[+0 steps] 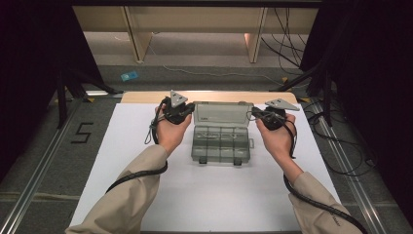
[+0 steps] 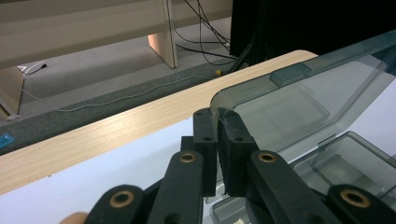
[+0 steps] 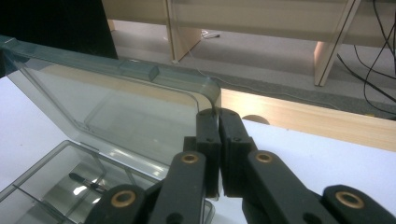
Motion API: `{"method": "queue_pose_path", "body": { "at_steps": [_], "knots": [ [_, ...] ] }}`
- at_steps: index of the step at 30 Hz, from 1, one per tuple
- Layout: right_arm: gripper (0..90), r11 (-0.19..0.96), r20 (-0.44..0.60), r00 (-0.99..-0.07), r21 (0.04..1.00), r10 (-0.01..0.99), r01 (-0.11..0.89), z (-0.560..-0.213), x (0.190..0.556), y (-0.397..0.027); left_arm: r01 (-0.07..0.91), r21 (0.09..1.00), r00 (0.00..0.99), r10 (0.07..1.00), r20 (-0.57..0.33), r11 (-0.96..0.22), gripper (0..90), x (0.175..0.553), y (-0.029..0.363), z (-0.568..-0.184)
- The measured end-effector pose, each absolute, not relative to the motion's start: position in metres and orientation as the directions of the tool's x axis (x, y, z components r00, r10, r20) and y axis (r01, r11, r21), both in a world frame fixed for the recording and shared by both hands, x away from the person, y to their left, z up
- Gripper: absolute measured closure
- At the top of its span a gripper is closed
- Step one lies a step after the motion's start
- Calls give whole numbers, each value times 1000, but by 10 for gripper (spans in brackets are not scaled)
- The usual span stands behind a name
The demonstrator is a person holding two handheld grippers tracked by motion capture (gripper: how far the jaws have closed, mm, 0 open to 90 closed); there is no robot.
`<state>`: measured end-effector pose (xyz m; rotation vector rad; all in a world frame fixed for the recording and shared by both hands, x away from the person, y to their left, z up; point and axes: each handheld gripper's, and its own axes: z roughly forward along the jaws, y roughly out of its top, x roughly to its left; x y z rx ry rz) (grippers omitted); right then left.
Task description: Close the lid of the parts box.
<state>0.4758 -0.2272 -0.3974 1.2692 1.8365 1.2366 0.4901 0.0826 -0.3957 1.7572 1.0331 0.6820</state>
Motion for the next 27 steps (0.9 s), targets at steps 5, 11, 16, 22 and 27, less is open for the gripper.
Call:
{"method": "queue_pose_path", "body": {
  "at_steps": [5,11,16,22,27],
  "knots": [
    [886,119,39,-381,917,924,382,-398,473,-227,336,920,493,870,9,-200,860,487,83,-396],
    [886,130,31,-387,914,921,383,-399,468,-227,330,921,495,869,15,-205,860,484,84,-397],
    [886,139,20,-389,916,921,376,-399,465,-227,326,923,497,867,17,-205,860,481,84,-398],
    [885,147,6,-389,921,921,361,-401,461,-226,316,924,500,865,32,-216,860,478,85,-400],
    [886,158,-2,-392,917,920,366,-401,458,-227,308,926,497,867,37,-216,859,475,84,-401]
  ]
}}
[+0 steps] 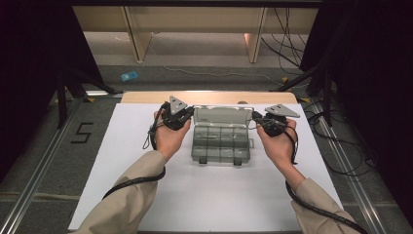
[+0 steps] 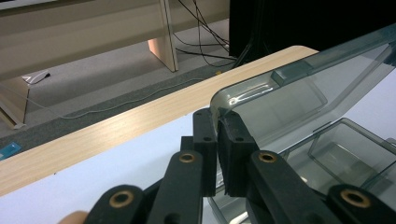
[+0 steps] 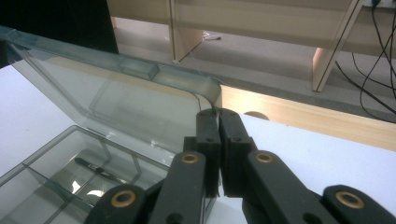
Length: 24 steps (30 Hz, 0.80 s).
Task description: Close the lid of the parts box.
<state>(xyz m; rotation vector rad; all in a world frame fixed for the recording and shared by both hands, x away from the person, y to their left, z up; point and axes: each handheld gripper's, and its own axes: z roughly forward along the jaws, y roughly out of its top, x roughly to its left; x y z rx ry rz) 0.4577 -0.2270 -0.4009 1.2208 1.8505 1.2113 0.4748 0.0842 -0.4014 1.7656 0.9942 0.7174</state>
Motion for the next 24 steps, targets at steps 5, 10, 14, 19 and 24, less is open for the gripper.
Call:
{"method": "queue_pose_path", "body": {
  "at_steps": [5,10,14,19,24],
  "knots": [
    [886,160,-4,-392,917,920,365,-402,456,-227,299,927,501,864,51,-228,859,473,84,-402],
    [886,159,-5,-395,920,919,358,-403,454,-226,293,927,502,863,58,-232,858,470,84,-403],
    [886,162,-11,-393,921,919,353,-403,452,-226,289,928,502,863,62,-234,857,468,85,-404],
    [886,166,-11,-402,920,916,354,-404,450,-227,280,928,503,861,76,-245,856,464,84,-406],
    [886,171,-13,-402,917,916,361,-404,447,-226,274,927,505,859,89,-257,855,462,85,-407]
  ]
}}
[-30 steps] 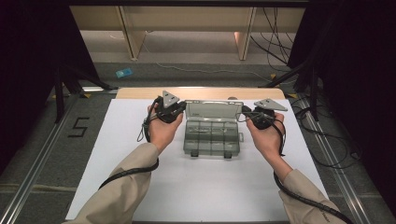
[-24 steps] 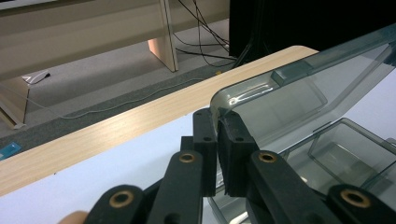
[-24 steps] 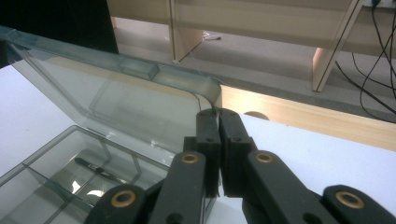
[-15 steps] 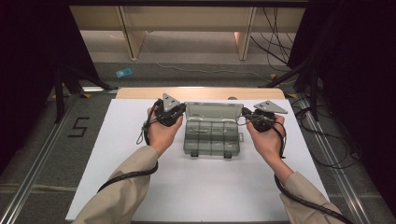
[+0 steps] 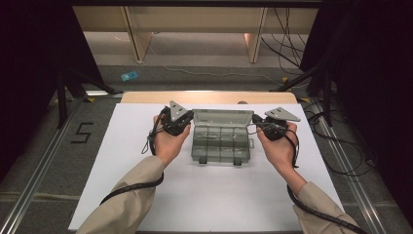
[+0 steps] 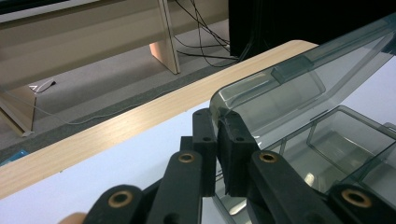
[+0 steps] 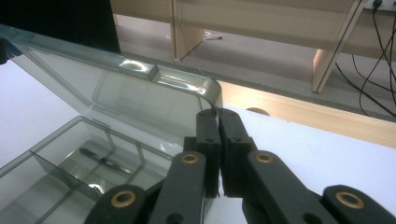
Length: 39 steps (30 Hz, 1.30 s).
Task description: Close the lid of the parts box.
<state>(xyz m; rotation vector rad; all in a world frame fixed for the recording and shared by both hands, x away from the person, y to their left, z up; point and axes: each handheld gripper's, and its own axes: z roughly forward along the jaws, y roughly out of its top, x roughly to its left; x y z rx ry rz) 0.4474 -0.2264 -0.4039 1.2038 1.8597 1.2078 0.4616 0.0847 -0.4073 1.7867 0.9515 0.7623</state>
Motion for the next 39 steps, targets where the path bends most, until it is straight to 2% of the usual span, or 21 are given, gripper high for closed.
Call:
{"method": "queue_pose_path", "body": {
  "at_steps": [39],
  "knots": [
    [886,189,-26,-411,912,911,363,-408,436,-226,259,925,525,844,108,-279,845,450,86,-413]
  ]
}}
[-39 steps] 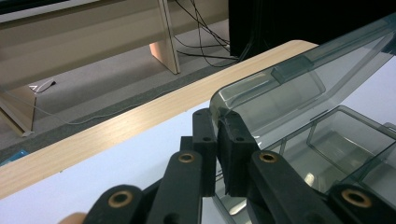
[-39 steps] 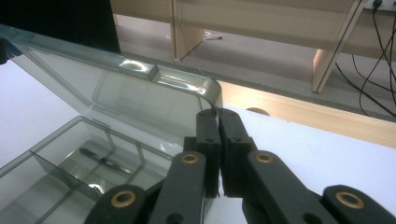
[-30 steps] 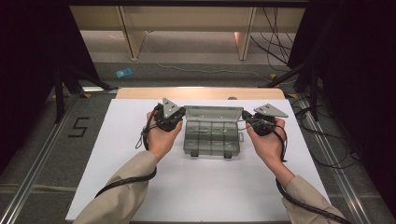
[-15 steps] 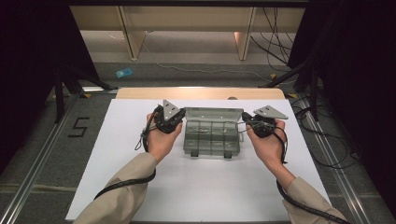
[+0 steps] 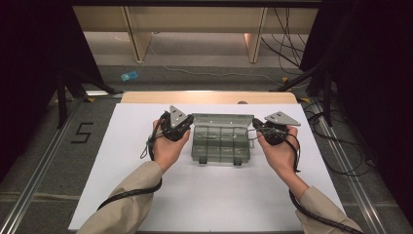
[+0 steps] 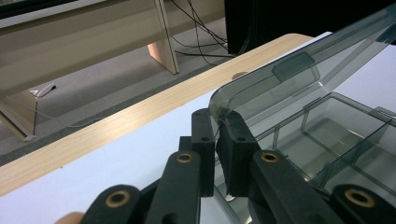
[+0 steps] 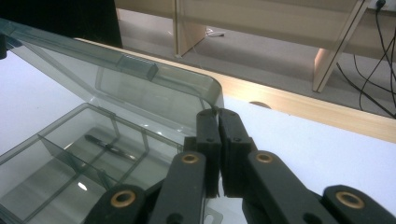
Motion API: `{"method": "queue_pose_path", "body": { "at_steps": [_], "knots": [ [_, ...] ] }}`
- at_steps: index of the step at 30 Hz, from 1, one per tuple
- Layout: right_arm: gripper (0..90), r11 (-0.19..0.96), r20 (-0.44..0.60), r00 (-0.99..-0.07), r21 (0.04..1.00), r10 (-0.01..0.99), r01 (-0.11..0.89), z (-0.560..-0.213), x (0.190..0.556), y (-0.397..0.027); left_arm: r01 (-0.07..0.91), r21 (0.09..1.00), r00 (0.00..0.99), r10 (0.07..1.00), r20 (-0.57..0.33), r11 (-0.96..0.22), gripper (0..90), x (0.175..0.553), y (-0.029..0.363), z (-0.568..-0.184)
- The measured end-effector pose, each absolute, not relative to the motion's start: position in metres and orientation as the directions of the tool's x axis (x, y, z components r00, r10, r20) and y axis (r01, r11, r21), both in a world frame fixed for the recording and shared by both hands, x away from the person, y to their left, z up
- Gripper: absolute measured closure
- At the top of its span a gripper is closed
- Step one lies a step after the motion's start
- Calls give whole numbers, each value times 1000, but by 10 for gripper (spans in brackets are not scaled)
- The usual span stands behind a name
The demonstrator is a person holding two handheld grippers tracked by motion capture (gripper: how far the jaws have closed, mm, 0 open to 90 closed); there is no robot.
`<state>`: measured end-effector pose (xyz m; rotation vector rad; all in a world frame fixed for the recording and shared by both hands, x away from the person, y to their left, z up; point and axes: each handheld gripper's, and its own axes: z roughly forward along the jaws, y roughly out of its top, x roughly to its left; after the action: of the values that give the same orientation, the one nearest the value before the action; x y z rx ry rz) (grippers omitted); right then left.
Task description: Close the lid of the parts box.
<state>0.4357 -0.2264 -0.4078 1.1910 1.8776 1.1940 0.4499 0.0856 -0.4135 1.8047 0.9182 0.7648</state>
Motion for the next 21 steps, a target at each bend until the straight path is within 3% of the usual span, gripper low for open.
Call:
{"method": "queue_pose_path", "body": {
  "at_steps": [21],
  "knots": [
    [865,203,-29,-427,907,904,370,-411,433,-228,235,926,537,833,130,-296,830,447,87,-415]
  ]
}}
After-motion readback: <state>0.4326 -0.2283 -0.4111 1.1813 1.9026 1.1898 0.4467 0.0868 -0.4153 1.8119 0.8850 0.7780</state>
